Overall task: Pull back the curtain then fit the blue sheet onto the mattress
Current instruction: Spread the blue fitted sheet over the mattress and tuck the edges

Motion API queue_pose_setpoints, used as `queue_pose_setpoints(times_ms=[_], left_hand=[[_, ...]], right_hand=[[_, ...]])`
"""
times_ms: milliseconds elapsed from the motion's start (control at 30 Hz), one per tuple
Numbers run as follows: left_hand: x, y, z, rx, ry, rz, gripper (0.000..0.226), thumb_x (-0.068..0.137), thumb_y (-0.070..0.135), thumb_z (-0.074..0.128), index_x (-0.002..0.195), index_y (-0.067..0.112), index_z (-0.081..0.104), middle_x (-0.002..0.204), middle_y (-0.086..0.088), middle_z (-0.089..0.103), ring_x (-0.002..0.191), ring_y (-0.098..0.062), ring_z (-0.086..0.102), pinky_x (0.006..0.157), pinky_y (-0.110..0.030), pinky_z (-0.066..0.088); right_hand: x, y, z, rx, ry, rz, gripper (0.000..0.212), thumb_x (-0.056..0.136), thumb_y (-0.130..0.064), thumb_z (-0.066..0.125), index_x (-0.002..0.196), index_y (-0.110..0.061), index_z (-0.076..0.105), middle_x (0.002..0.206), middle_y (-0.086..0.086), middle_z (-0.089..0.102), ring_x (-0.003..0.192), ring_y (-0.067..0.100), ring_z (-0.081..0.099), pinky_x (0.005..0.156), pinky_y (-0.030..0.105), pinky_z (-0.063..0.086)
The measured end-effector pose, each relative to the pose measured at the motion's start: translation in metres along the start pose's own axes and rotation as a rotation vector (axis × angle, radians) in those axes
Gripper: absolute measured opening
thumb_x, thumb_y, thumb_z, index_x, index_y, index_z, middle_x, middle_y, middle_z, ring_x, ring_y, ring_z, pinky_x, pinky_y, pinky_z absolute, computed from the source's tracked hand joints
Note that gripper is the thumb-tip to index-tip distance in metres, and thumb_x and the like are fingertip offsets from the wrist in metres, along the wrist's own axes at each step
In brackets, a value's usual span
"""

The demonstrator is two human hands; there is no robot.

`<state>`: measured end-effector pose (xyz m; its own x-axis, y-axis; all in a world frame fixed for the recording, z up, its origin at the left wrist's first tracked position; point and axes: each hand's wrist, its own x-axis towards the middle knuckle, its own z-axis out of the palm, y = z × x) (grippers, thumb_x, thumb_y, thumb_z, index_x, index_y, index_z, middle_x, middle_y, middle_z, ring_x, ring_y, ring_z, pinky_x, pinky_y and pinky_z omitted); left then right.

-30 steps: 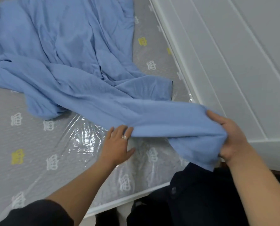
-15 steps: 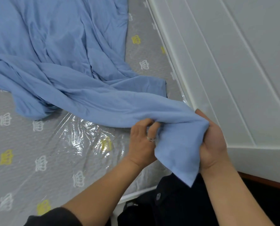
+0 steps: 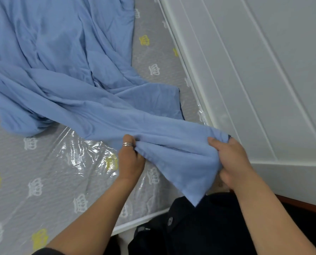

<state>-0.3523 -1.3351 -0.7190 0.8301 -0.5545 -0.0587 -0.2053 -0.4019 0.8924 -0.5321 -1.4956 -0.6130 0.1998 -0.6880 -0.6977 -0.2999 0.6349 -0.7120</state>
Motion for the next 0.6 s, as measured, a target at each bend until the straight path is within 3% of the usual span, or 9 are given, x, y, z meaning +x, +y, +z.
queue_pose_setpoints(times_ms=[33,100,167,233,267,333,400,500,600], left_hand=[[-0.002,-0.005,-0.008,0.048,-0.047,0.005,0.017,0.076,0.023,0.043,0.085,0.033,0.033,0.057,0.012,0.042,0.054,-0.001,0.043,0.054,-0.03,0.031],[-0.013,-0.013,-0.022,0.326,-0.316,0.093,0.028,0.076,0.039,0.044,0.103,0.035,0.04,0.059,0.004,0.057,0.06,-0.02,0.06,0.055,-0.032,0.036],[-0.031,-0.032,-0.031,0.765,-0.643,0.185,0.061,0.076,0.065,0.045,0.132,0.042,0.038,0.085,-0.002,0.072,0.084,-0.03,0.069,0.066,-0.036,0.047],[-0.049,-0.05,-0.039,1.018,-0.834,0.185,0.063,0.082,0.063,0.047,0.141,0.044,0.037,0.103,-0.002,0.072,0.097,-0.028,0.069,0.074,-0.036,0.051],[-0.046,-0.057,-0.046,1.075,-0.854,0.147,0.052,0.085,0.049,0.051,0.136,0.04,0.048,0.104,-0.002,0.071,0.097,-0.028,0.068,0.074,-0.035,0.051],[-0.031,-0.067,-0.059,1.031,-0.739,0.154,0.031,0.078,0.024,0.067,0.108,0.023,0.072,0.098,-0.005,0.07,0.093,-0.033,0.068,0.072,-0.036,0.054],[-0.01,-0.081,-0.067,0.967,-0.658,0.238,0.024,0.07,0.015,0.076,0.094,0.013,0.076,0.099,-0.01,0.069,0.091,-0.036,0.067,0.076,-0.04,0.054],[0.004,-0.066,-0.066,0.876,-0.709,-0.019,0.008,0.091,0.024,0.057,0.094,0.017,0.056,0.099,-0.013,0.07,0.094,-0.039,0.064,0.077,-0.041,0.05],[-0.006,-0.042,-0.053,0.705,-0.765,-0.329,0.024,0.099,0.036,0.046,0.095,0.015,0.057,0.107,-0.017,0.067,0.1,-0.035,0.063,0.081,-0.038,0.046]], right_hand=[[0.009,0.005,-0.009,-0.232,0.132,-0.081,0.018,0.09,-0.014,0.064,0.107,-0.021,0.068,0.11,0.007,0.072,0.097,0.026,0.07,0.079,0.033,0.055],[0.03,0.018,-0.023,-0.552,0.243,-0.155,0.031,0.091,-0.013,0.062,0.12,-0.025,0.059,0.119,-0.001,0.064,0.106,0.022,0.062,0.083,0.027,0.045],[0.051,0.031,-0.035,-0.725,0.217,-0.12,0.046,0.094,-0.013,0.059,0.138,-0.022,0.052,0.134,0.003,0.057,0.12,0.026,0.055,0.094,0.027,0.04],[0.066,0.037,-0.045,-0.9,0.137,-0.07,0.044,0.092,-0.013,0.058,0.135,-0.023,0.058,0.138,0.006,0.059,0.125,0.03,0.055,0.1,0.031,0.04],[0.071,0.039,-0.05,-0.967,0.087,-0.039,0.04,0.091,-0.013,0.058,0.129,-0.025,0.064,0.134,0.006,0.062,0.122,0.031,0.057,0.099,0.03,0.042],[0.078,0.037,-0.06,-1.108,0.023,-0.029,0.039,0.088,-0.012,0.055,0.12,-0.029,0.07,0.128,0.005,0.067,0.118,0.031,0.06,0.095,0.029,0.043],[0.086,0.033,-0.072,-1.175,0.076,-0.096,0.037,0.088,-0.013,0.055,0.118,-0.029,0.071,0.125,0.006,0.068,0.115,0.034,0.061,0.094,0.031,0.045],[0.099,0.037,-0.082,-1.191,0.212,-0.092,0.037,0.091,-0.019,0.053,0.125,-0.027,0.065,0.13,0.01,0.064,0.116,0.037,0.058,0.094,0.036,0.046],[0.087,0.052,-0.058,-1.45,0.188,-0.082,0.056,0.088,-0.031,0.055,0.144,-0.031,0.046,0.137,0.013,0.05,0.123,0.038,0.049,0.103,0.043,0.045]])
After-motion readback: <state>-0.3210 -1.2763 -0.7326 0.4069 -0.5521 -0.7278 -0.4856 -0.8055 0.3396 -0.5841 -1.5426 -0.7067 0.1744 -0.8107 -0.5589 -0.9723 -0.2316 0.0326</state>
